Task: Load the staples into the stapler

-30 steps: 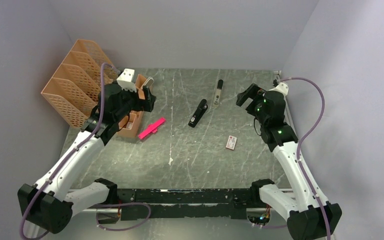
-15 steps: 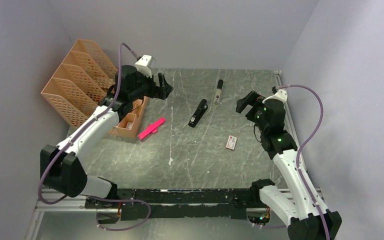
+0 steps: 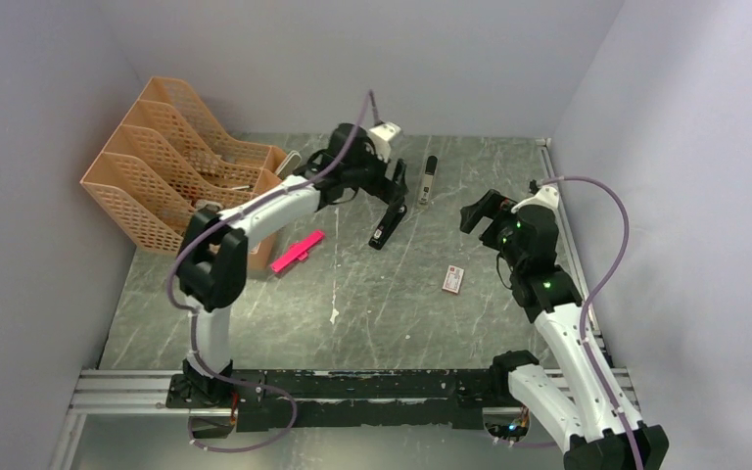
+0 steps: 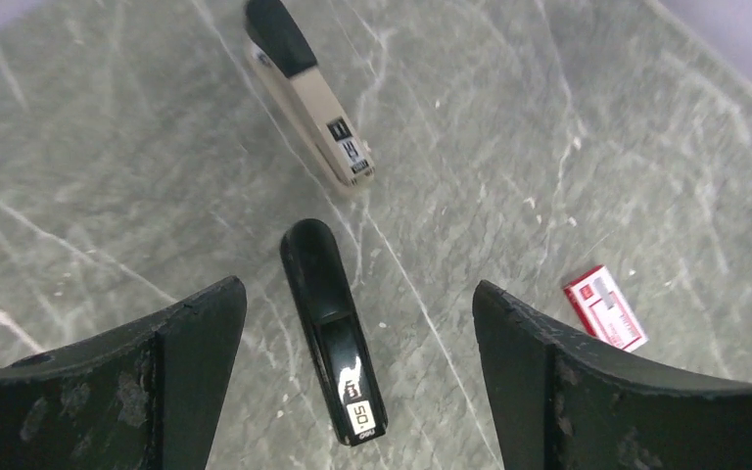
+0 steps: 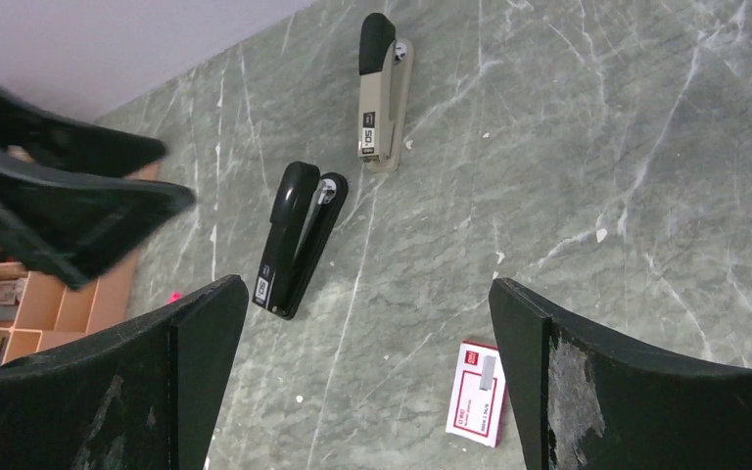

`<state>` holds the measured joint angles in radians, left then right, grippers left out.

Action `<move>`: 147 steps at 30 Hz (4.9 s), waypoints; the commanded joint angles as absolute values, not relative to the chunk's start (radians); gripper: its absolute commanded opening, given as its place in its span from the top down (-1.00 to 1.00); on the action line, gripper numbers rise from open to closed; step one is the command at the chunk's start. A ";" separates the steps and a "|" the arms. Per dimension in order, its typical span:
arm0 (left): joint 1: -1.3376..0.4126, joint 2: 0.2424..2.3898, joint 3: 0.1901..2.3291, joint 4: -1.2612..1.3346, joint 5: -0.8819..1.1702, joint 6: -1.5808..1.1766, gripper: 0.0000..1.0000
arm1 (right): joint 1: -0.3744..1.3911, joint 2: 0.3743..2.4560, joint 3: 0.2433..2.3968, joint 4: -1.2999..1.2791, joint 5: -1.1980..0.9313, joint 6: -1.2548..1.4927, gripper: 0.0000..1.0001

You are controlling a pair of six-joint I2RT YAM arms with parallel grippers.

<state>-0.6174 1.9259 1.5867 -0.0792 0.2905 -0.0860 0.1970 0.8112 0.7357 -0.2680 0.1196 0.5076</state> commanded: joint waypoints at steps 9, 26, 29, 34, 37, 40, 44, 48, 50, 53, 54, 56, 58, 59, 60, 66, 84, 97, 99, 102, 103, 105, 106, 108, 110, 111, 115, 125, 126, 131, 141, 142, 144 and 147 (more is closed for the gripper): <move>-0.692 2.163 1.804 -0.257 0.116 0.038 -0.60 | 0.189 0.757 0.708 -0.294 0.115 0.471 -0.99; -0.702 2.335 1.953 -0.336 0.139 0.012 -0.41 | 0.189 0.754 0.696 -0.294 0.097 0.468 -0.97; -0.703 2.361 1.986 -0.351 0.135 0.011 -0.32 | 0.189 0.752 0.696 -0.297 0.097 0.468 -0.96; -0.704 2.390 2.022 -0.367 0.130 0.019 -0.14 | 0.190 0.749 0.697 -0.303 0.101 0.468 -0.95; -0.704 2.398 2.029 -0.370 0.129 0.028 -0.03 | 0.190 0.750 0.698 -0.303 0.102 0.466 -0.95; -0.707 2.409 2.038 -0.382 0.123 0.040 -0.02 | 0.190 0.750 0.699 -0.304 0.102 0.465 -0.95; -0.712 2.413 2.040 -0.392 0.117 0.058 -0.01 | 0.190 0.751 0.698 -0.301 0.098 0.463 -0.95; -0.715 2.400 2.026 -0.400 0.143 0.068 0.01 | 0.189 0.743 0.703 -0.303 0.093 0.459 -0.95; -0.715 2.388 2.004 -0.392 0.146 0.076 -0.03 | 0.189 0.736 0.706 -0.302 0.095 0.458 -0.95; -0.719 2.382 2.000 -0.396 0.132 0.088 -0.15 | 0.190 0.737 0.706 -0.299 0.090 0.458 -0.95; -0.718 2.384 2.002 -0.397 0.126 0.091 -0.19 | 0.190 0.739 0.704 -0.298 0.087 0.458 -0.95; -0.720 2.389 2.010 -0.402 0.117 0.093 -0.20 | 0.190 0.742 0.702 -0.293 0.079 0.462 -0.95; -0.721 2.397 2.022 -0.408 0.114 0.092 -0.18 | 0.189 0.744 0.699 -0.291 0.073 0.466 -0.95; -0.721 2.401 2.026 -0.409 0.114 0.091 -0.16 | 0.189 0.745 0.701 -0.291 0.072 0.466 -0.95; -0.722 2.404 2.029 -0.410 0.114 0.091 -0.13 | 0.189 0.747 0.703 -0.293 0.072 0.465 -0.95; -0.722 2.411 2.033 -0.415 0.119 0.092 0.05 | 0.189 0.745 0.708 -0.299 0.081 0.461 -0.95; -0.722 2.024 1.693 -0.220 0.179 0.007 0.75 | 0.189 0.667 0.617 -0.224 0.195 0.623 -0.95; -0.723 1.552 1.197 0.123 0.326 -0.192 0.86 | 0.188 0.714 0.547 0.008 -0.124 0.672 -1.00; -0.727 1.520 1.139 0.171 0.334 -0.227 0.86 | 0.187 0.714 0.518 0.075 -0.182 0.696 -0.99; -0.747 1.485 1.074 0.205 0.301 -0.257 0.86 | 0.189 0.721 0.476 0.171 -0.239 0.757 -0.87; -0.760 1.478 1.059 0.211 0.291 -0.262 0.86 | 0.190 0.727 0.465 0.198 -0.252 0.778 -0.83; -0.775 1.470 1.041 0.218 0.285 -0.271 0.86 | 0.190 0.741 0.444 0.245 -0.270 0.816 -0.74; -0.789 1.471 1.036 0.222 0.287 -0.274 0.86 | 0.190 0.754 0.436 0.265 -0.278 0.830 -0.70; -0.807 1.471 1.030 0.232 0.291 -0.276 0.86 | 0.192 0.784 0.431 0.293 -0.302 0.853 -0.61; -0.825 1.471 1.026 0.243 0.285 -0.277 0.86 | 0.195 0.820 0.431 0.311 -0.331 0.865 -0.54; -0.833 1.470 1.025 0.250 0.284 -0.277 0.86 | 0.199 0.838 0.429 0.319 -0.338 0.871 -0.52; -0.845 1.478 1.024 0.270 0.291 -0.281 0.86 | 0.218 0.879 0.418 0.348 -0.353 0.891 -0.45; -0.859 1.494 1.045 0.274 0.309 -0.274 0.86 | 0.258 0.933 0.401 0.373 -0.333 0.911 -0.32; -0.860 1.493 1.045 0.276 0.310 -0.274 0.86 | 0.259 0.936 0.399 0.375 -0.332 0.912 -0.30; -0.868 1.500 1.052 0.276 0.320 -0.272 0.86 | 0.259 0.959 0.384 0.401 -0.339 0.930 -0.27; -0.888 1.527 1.076 0.264 0.342 -0.268 0.86 | 0.271 1.001 0.378 0.435 -0.333 0.940 -0.25; -0.892 1.530 1.078 0.264 0.344 -0.268 0.86 | 0.272 1.004 0.374 0.440 -0.330 0.944 -0.24; -0.895 1.534 1.082 0.264 0.346 -0.265 0.86 | 0.274 1.008 0.367 0.451 -0.327 0.950 -0.22; -0.900 1.537 1.087 0.262 0.341 -0.265 0.86 | 0.279 1.015 0.364 0.457 -0.320 0.953 -0.16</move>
